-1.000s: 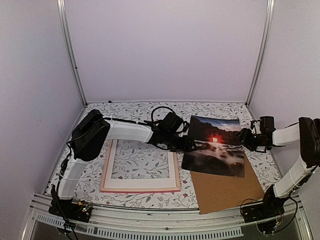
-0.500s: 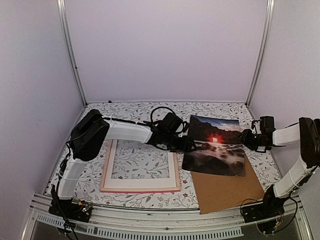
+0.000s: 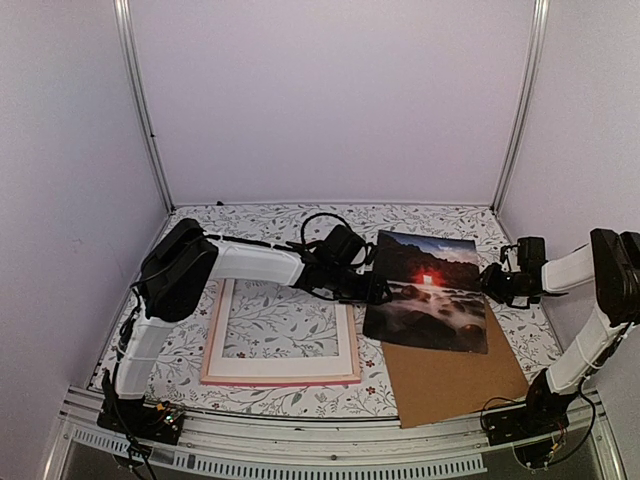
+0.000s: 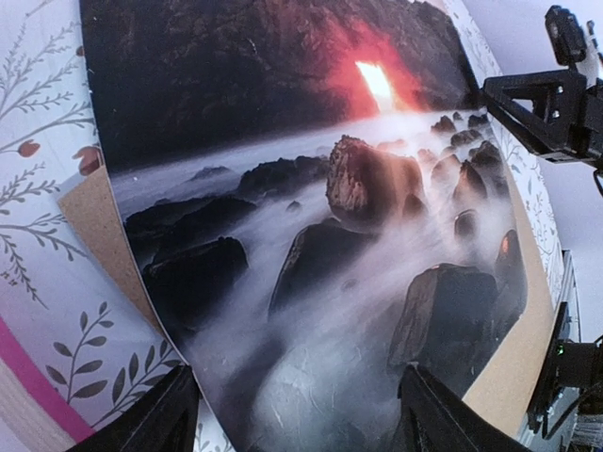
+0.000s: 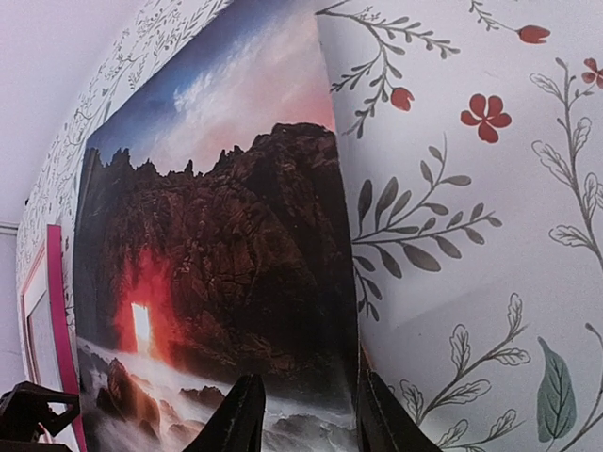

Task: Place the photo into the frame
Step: Pick up the photo from the backboard.

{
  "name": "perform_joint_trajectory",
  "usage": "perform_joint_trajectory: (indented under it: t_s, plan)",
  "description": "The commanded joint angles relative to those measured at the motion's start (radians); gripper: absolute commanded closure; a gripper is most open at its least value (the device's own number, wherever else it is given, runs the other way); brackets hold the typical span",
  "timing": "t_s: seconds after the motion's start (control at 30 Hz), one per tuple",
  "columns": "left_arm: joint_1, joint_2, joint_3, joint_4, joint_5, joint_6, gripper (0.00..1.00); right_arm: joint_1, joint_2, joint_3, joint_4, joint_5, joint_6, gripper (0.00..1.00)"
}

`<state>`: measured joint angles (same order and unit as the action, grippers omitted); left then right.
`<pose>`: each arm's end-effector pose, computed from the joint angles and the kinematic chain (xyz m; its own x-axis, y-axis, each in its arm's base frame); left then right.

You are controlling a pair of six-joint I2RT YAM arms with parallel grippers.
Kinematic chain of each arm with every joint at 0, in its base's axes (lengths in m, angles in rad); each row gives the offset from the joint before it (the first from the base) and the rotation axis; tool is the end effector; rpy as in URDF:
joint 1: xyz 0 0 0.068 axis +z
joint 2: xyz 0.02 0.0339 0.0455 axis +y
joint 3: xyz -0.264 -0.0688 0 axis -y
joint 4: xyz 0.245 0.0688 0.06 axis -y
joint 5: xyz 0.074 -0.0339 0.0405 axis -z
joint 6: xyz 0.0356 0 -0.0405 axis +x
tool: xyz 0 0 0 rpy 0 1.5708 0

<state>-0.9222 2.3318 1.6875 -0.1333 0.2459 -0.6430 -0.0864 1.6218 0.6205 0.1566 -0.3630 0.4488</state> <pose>0.3020 -0.4127 0.1293 -0.8655 0.1790 -0.4679 0.4484 0.6935 -0.5640 0.2873 -0.0122 0.1230 -0.7381 0.4711 -0.4830 0.1843 0.8294 0.5273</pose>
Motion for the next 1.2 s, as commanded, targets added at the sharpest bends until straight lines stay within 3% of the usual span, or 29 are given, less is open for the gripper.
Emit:
perform_joint_trajectory:
  t_s: [0.0, 0.4, 0.63, 0.93, 1.17]
  plan:
    - [0.000, -0.035, -0.011, 0.007, -0.001, 0.017, 0.24, 0.005, 0.014, -0.020, 0.029, -0.087, 0.005, 0.66]
    - [0.001, -0.050, -0.020, -0.010, -0.039, 0.025, 0.23, -0.031, 0.012, -0.048, 0.060, -0.152, -0.002, 0.78]
    - [0.000, -0.059, -0.019, -0.026, -0.057, 0.034, 0.23, -0.030, 0.008, -0.035, 0.025, -0.084, -0.037, 1.00]
    - [0.002, -0.089, -0.026, -0.042, -0.099, 0.058, 0.19, -0.030, -0.088, -0.030, -0.019, -0.090, -0.044, 1.00]
    - [0.002, -0.141, -0.057, -0.058, -0.225, 0.096, 0.13, -0.030, -0.221, -0.005, -0.100, -0.166, -0.032, 1.00]
